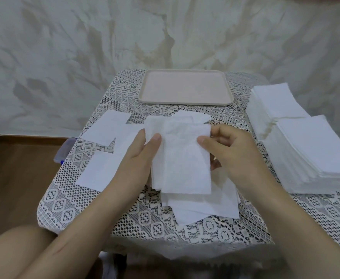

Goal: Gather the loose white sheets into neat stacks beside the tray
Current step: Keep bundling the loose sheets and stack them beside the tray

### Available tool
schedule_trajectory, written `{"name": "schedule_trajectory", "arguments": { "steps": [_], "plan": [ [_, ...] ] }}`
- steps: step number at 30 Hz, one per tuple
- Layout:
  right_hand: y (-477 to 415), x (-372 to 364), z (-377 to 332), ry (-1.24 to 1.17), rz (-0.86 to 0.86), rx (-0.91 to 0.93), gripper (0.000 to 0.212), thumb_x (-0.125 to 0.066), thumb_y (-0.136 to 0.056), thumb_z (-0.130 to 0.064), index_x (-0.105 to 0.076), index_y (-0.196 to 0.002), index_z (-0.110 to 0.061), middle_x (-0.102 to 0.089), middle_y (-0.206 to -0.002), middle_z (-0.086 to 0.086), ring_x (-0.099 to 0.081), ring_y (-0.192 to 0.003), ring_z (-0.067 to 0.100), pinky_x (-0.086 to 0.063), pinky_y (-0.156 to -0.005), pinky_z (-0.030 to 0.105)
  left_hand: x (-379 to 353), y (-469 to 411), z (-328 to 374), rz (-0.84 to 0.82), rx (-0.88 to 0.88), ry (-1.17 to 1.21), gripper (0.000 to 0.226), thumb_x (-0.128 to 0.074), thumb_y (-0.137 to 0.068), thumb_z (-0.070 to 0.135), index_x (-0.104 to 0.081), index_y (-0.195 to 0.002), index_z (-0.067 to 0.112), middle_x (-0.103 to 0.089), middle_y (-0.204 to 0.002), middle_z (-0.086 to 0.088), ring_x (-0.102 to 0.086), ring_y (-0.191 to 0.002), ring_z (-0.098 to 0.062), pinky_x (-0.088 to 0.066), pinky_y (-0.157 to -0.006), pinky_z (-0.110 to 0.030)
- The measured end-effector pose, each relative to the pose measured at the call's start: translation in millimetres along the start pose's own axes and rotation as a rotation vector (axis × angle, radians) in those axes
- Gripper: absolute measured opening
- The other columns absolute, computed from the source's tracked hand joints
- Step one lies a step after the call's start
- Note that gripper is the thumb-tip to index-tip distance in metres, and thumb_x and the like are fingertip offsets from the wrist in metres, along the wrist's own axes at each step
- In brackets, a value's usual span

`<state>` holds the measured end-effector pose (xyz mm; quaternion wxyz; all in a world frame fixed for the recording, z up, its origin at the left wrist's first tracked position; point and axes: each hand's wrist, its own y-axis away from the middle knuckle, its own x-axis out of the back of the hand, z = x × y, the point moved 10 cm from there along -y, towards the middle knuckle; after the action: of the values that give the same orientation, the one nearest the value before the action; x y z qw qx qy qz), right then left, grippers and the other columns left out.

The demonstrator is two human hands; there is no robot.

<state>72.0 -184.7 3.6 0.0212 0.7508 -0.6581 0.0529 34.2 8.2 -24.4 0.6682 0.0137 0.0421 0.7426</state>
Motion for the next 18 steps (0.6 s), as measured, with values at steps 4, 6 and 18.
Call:
{"name": "schedule_trajectory", "arguments": {
  "steps": [4, 6, 18],
  "plan": [
    [-4, -7, -2, 0.01, 0.019, 0.025, 0.012, -0.07, -0.094, -0.009, -0.07, -0.083, -0.01, -0.071, -0.072, 0.018, -0.058, -0.052, 0.018, -0.047, -0.044, 0.027, -6, -2, -6, -0.049, -0.032, 0.001, 0.043, -0.057, -0.105, 0.052, -0.055, -0.144, 0.034, -0.07, -0.134, 0.019, -0.066, -0.123, -0.003, -0.053, -0.104, -0.036],
    [-7, -11, 1, -0.008, 0.024, -0.002, 0.013, -0.07, -0.094, -0.01, -0.07, -0.081, -0.011, -0.069, -0.069, 0.018, -0.057, -0.051, 0.019, -0.046, -0.043, 0.026, -11, -2, -5, -0.062, -0.049, 0.001, 0.032, -0.053, -0.106, 0.038, -0.059, -0.136, 0.03, -0.076, -0.123, 0.015, -0.072, -0.114, -0.006, -0.059, -0.089, -0.026],
    [-18, -4, 12, 0.365, -0.134, 0.032, 0.008, -0.077, -0.089, -0.024, -0.071, -0.085, -0.024, -0.069, -0.076, -0.008, -0.057, -0.058, 0.004, -0.044, -0.057, 0.026, 30, -18, 0, 0.102, -0.054, 0.054, 0.023, -0.061, -0.104, 0.018, -0.065, -0.126, 0.024, -0.08, -0.113, 0.0, -0.078, -0.098, -0.02, -0.064, -0.073, -0.037]
  ]
}}
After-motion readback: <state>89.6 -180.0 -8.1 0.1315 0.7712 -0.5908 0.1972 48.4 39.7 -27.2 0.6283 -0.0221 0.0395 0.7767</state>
